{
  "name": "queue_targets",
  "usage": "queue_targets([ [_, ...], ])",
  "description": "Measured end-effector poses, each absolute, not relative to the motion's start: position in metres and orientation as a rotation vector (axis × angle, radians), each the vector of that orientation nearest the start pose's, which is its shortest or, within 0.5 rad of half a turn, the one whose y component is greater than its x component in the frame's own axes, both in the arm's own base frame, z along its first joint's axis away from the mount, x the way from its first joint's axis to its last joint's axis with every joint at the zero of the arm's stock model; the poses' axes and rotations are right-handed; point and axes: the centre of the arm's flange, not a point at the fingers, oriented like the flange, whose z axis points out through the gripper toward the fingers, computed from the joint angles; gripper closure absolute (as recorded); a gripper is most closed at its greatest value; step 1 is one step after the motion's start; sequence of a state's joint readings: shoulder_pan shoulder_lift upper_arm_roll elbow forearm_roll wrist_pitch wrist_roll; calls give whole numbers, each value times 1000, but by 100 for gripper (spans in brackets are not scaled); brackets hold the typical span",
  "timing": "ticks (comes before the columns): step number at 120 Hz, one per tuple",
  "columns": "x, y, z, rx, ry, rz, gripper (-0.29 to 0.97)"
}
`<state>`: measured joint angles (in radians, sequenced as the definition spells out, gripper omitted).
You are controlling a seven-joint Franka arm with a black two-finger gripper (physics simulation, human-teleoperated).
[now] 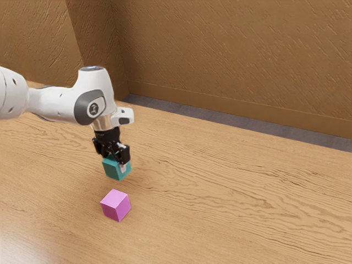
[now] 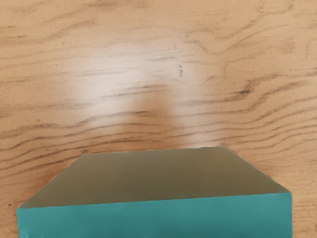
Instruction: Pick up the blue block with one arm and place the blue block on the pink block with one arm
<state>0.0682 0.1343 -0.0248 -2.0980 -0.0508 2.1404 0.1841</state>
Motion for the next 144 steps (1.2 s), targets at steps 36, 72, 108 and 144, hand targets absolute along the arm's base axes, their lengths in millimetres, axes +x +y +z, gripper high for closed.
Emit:
queue_targets([
  [36,512,-5,341,-3169,111,131,29],
  [72,487,-3,347,-3159,11,98,29],
  [108,475,-28,346,-3138,52,87,29],
  [144,479,-27,349,-3088,120,27,29],
])
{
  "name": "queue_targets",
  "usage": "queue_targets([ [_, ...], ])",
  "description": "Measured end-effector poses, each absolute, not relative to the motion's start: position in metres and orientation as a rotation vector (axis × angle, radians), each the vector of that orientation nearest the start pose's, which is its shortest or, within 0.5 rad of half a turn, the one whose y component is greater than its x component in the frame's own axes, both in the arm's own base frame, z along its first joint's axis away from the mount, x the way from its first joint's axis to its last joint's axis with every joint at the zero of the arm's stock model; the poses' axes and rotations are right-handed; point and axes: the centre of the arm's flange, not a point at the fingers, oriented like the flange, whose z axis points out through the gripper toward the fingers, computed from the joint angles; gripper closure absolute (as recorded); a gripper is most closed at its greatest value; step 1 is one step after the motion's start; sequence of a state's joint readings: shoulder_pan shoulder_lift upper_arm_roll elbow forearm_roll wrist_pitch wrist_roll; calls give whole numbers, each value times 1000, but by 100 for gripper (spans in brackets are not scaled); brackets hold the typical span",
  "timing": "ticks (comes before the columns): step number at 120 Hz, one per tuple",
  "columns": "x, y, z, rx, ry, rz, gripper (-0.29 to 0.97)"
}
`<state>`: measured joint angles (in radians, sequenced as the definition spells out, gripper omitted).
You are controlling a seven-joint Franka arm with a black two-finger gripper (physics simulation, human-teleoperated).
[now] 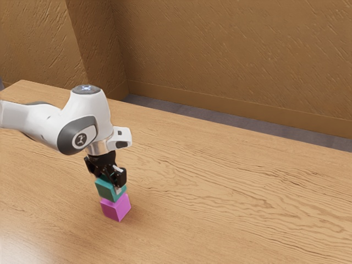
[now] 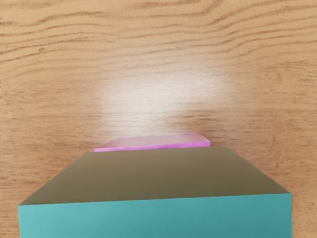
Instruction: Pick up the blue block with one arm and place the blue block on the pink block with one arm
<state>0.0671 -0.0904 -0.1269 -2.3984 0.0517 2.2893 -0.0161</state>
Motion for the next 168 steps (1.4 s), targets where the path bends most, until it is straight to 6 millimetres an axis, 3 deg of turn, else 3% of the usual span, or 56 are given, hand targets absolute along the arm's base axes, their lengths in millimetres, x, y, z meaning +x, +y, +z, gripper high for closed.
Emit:
queue_targets([
  [48,470,-27,342,-3140,42,53,29],
  [168,475,-16,336,-3166,23,46,29],
])
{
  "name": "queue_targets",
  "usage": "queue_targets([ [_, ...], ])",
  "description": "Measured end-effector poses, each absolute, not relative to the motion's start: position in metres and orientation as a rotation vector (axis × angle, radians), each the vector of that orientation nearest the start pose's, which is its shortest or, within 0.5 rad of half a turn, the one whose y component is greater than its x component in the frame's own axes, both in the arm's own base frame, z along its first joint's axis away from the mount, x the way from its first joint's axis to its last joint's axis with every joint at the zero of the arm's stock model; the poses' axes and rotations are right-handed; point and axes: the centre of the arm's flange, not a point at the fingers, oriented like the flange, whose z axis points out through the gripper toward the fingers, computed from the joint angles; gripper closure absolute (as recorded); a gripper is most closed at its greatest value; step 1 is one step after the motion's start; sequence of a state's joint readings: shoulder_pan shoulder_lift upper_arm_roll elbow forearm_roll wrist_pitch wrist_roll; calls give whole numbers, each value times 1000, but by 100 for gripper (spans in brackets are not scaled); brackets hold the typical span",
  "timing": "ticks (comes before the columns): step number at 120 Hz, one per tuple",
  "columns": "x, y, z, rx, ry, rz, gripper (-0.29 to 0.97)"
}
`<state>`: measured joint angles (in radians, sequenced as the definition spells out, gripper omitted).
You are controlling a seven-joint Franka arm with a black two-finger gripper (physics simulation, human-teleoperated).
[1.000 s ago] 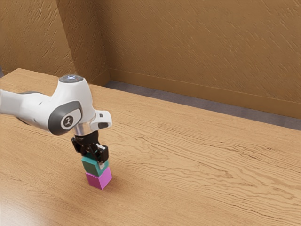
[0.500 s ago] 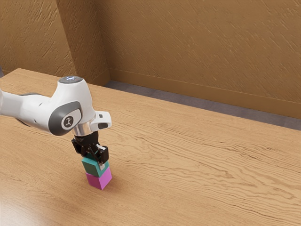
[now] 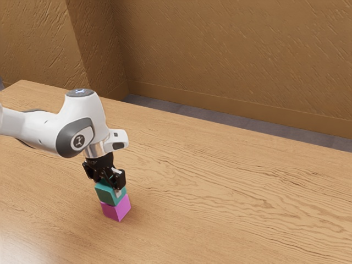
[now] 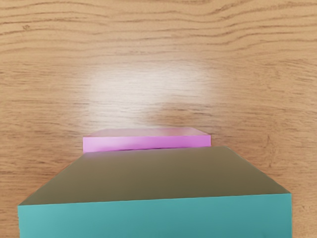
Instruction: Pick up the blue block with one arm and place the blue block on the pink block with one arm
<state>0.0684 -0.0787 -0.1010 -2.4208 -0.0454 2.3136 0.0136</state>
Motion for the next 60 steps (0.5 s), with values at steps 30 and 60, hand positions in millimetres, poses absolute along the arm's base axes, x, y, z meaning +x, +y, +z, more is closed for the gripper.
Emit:
queue_targets([
  [30,476,-10,335,-3166,8,45,29],
  [60,476,-9,335,-3167,18,41,23],
])
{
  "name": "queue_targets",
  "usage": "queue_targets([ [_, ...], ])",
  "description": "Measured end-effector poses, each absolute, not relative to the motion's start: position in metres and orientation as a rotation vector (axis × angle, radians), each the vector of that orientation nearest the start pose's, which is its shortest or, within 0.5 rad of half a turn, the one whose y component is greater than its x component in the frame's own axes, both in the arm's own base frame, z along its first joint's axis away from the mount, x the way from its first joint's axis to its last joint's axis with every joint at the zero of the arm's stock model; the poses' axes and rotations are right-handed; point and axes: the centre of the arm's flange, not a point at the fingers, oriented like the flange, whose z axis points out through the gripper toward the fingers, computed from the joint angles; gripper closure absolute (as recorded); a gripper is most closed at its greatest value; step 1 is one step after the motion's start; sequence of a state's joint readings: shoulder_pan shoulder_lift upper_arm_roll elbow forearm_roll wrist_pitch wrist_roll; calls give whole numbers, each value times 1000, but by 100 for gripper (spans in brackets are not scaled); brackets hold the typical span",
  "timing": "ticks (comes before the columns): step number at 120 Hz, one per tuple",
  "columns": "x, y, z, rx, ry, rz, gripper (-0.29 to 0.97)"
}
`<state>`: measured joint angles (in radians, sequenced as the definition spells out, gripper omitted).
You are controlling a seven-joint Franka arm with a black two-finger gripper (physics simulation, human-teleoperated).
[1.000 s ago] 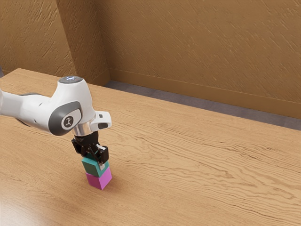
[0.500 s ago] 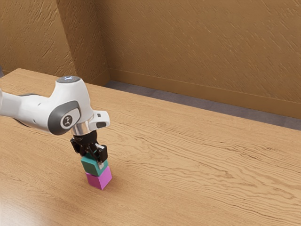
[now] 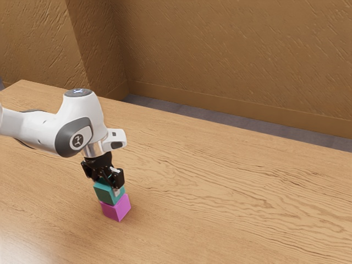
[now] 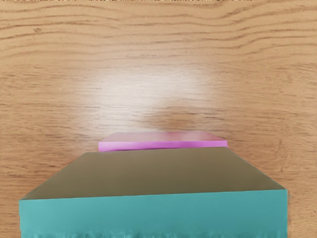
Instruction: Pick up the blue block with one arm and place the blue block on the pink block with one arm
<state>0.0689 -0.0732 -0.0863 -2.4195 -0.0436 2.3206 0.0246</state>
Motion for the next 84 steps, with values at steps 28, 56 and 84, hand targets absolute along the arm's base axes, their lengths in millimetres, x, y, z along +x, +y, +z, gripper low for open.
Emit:
queue_targets([
  [28,476,-9,341,-3167,29,19,8],
  [56,471,-15,390,-3155,62,-85,3],
  [84,480,-42,454,-3129,155,-183,1],
])
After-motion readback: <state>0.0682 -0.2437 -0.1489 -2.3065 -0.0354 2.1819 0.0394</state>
